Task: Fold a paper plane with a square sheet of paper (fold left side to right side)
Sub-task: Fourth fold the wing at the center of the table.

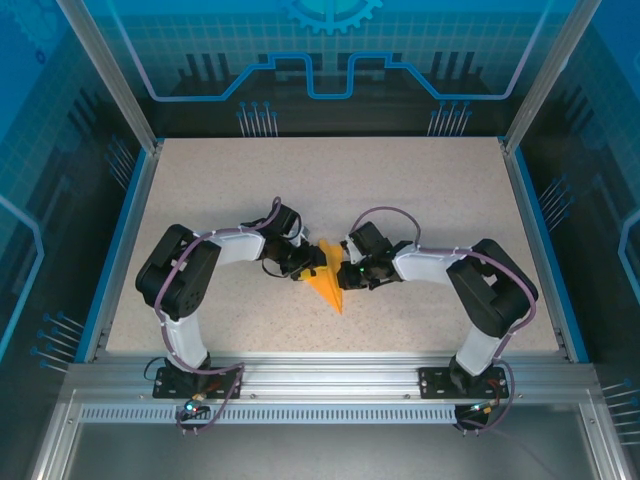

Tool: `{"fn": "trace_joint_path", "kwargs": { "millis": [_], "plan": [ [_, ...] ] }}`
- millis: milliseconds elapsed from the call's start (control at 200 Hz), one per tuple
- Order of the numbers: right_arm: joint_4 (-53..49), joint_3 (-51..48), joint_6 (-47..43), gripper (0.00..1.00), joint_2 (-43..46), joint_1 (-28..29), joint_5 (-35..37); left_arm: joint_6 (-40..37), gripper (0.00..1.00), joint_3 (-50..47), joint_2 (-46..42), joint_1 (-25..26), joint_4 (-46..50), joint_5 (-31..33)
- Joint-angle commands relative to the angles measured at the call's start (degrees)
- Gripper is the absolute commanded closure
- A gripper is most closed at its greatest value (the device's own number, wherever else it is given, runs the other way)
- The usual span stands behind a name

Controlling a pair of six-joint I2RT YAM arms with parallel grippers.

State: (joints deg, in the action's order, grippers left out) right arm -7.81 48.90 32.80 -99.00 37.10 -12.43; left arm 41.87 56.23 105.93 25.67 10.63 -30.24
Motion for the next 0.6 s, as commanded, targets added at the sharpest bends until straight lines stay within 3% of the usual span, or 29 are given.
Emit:
{"fn": "trace_joint_path", "kwargs": {
  "millis": [0,225,470,595],
  "plan": [
    [-1.77,1.09,-0.43,0.94,-2.3,0.57,0.21,-1.06,0.54,0.17,1.82,0.23,3.08,2.87],
    [-3.75,1.16,-0.93,0.94,-2.95,0.78,0.47,-2.11,0.5,0.76,-0.16,0.24,4.03,2.87],
    [-6.13,1.12,-1.6,0.94,-2.92,0.91,1.35,-7.47,0.45,5.35,-7.86,-0.1,14.29,8.6],
    [-6.36,1.14,-1.75,0.95,-3.18,1.08,1.63,-7.54,0.56,6.66,-7.71,-0.01,13.08,3.32]
  ]
}}
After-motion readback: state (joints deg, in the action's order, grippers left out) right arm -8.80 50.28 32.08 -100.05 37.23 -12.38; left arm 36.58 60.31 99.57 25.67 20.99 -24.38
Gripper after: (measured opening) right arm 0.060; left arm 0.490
